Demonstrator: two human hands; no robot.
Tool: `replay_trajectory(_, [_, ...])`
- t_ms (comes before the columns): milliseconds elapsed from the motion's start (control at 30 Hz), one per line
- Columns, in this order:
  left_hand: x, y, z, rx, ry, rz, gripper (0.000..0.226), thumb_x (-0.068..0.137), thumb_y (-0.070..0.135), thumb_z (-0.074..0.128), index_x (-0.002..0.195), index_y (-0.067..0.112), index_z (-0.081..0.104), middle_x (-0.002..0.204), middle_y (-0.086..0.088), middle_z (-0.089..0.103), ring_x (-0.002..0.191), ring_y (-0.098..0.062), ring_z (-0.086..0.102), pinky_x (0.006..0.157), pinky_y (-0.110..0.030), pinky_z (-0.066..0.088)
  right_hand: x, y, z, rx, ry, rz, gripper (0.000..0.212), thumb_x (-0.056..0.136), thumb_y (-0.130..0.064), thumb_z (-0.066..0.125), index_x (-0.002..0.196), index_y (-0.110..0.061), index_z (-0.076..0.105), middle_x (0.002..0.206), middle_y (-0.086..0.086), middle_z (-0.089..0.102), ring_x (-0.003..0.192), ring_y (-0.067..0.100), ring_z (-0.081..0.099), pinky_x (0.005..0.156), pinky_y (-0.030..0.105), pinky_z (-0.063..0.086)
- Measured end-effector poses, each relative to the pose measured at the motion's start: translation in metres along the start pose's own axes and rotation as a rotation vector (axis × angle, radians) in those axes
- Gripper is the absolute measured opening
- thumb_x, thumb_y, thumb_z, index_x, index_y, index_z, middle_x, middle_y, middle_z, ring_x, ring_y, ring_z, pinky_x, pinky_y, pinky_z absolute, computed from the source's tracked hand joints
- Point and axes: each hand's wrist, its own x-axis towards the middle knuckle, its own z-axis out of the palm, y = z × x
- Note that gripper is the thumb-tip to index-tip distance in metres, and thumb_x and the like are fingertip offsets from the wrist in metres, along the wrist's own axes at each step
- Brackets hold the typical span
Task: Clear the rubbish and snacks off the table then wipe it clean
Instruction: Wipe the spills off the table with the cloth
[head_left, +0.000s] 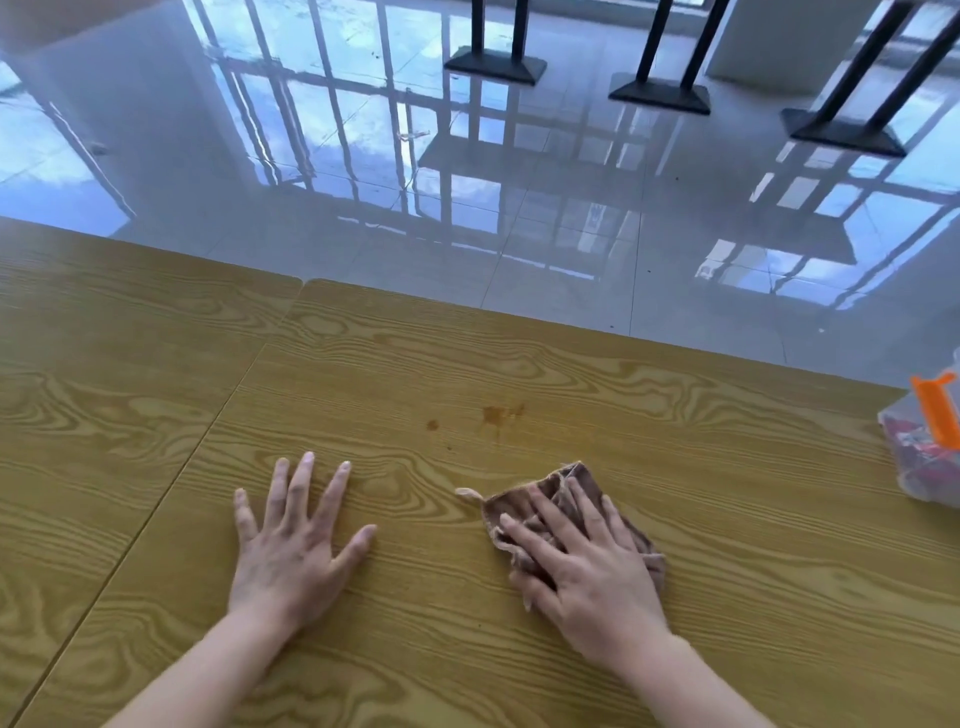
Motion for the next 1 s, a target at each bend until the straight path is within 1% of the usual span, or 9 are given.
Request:
replay_trajectory(133, [0.001,-0.002,0.003,0.013,-0.002,0.002,0.083,0.082,0.084,0.005,0.152,0.042,-0.012,0.165,-0.002,-0.011,0.149,-0.022,-0.021,0.117,-0.062,-0.009,0.061,0.034,-0.018,0.044,-0.029,0.325,0.060,0.088,-0.078,0.004,0.146,-0.062,-0.002,0.163,-0.018,-0.009,0.151,0.025,-0.015,0.120,0.055,-0.005])
replay_trajectory(233, [0.001,-0.002,0.001,0.004,0.007,-0.008,0.084,0.081,0.085,0.008,0.152,0.043,-0.007,0.166,-0.002,-0.007,0.150,-0.022,-0.017,0.118,-0.061,-0.007,0.120,0.029,-0.032,0.139,-0.084,0.488,0.061,0.090,-0.075,0.011,0.148,-0.058,0.002,0.164,-0.015,-0.009,0.150,0.034,-0.011,0.118,0.059,-0.005])
replay_trajectory(300, [0.001,-0.002,-0.001,-0.018,0.015,-0.011,0.084,0.081,0.084,0.012,0.153,0.043,0.000,0.166,-0.002,-0.003,0.151,-0.022,-0.014,0.118,-0.061,-0.005,0.129,0.017,-0.034,0.120,-0.106,0.449,0.060,0.092,-0.073,0.013,0.149,-0.057,0.001,0.164,-0.015,-0.010,0.150,0.036,-0.011,0.118,0.061,-0.005])
replay_trajectory(433, [-0.001,-0.001,-0.001,-0.032,0.027,-0.002,0.084,0.081,0.084,0.013,0.154,0.043,0.006,0.166,-0.002,0.002,0.151,-0.022,-0.010,0.118,-0.061,-0.002,0.065,0.000,-0.019,0.054,-0.058,0.178,0.059,0.093,-0.073,0.009,0.149,-0.057,-0.003,0.164,-0.017,-0.008,0.150,0.030,-0.016,0.119,0.058,-0.005])
replay_trajectory(567, [-0.001,-0.001,0.002,-0.025,0.039,0.000,0.083,0.083,0.083,0.016,0.154,0.040,0.011,0.165,-0.004,0.008,0.152,-0.024,-0.003,0.118,-0.062,0.002,-0.022,-0.003,-0.001,0.007,-0.010,-0.029,0.059,0.095,-0.071,0.028,0.151,-0.053,0.016,0.164,-0.013,0.013,0.153,0.027,0.004,0.117,0.056,0.015])
replay_trajectory(700, [-0.001,-0.002,0.004,-0.018,0.035,0.000,0.083,0.083,0.082,0.018,0.154,0.039,0.015,0.165,-0.005,0.010,0.152,-0.026,0.000,0.118,-0.063,0.004,0.048,0.016,-0.020,0.023,-0.004,0.181,0.059,0.090,-0.077,0.009,0.147,-0.061,0.002,0.164,-0.018,-0.004,0.152,0.024,-0.008,0.121,0.052,0.000])
replay_trajectory(800, [0.000,-0.001,0.004,-0.024,0.043,-0.002,0.083,0.083,0.082,0.017,0.154,0.039,0.017,0.165,-0.004,0.010,0.152,-0.025,0.000,0.118,-0.063,0.004,0.127,0.006,-0.030,0.116,-0.030,0.376,0.058,0.092,-0.073,0.012,0.148,-0.059,0.004,0.164,-0.016,-0.007,0.151,0.031,-0.009,0.120,0.057,-0.004])
replay_trajectory(900, [-0.001,-0.001,0.002,-0.030,0.042,-0.006,0.083,0.082,0.083,0.015,0.154,0.040,0.016,0.165,-0.002,0.009,0.152,-0.023,-0.002,0.119,-0.061,0.002,0.133,-0.012,-0.030,0.080,-0.076,0.262,0.057,0.094,-0.071,0.012,0.149,-0.058,0.003,0.164,-0.016,-0.008,0.150,0.032,-0.014,0.119,0.059,-0.006])
replay_trajectory(1000, [-0.002,0.000,0.000,-0.033,0.045,-0.005,0.084,0.082,0.083,0.014,0.154,0.040,0.016,0.165,-0.003,0.008,0.152,-0.023,-0.003,0.119,-0.061,0.001,0.061,-0.023,-0.015,0.041,-0.001,0.071,0.057,0.096,-0.070,0.015,0.150,-0.054,0.011,0.165,-0.015,0.004,0.152,0.029,-0.009,0.120,0.057,0.001])
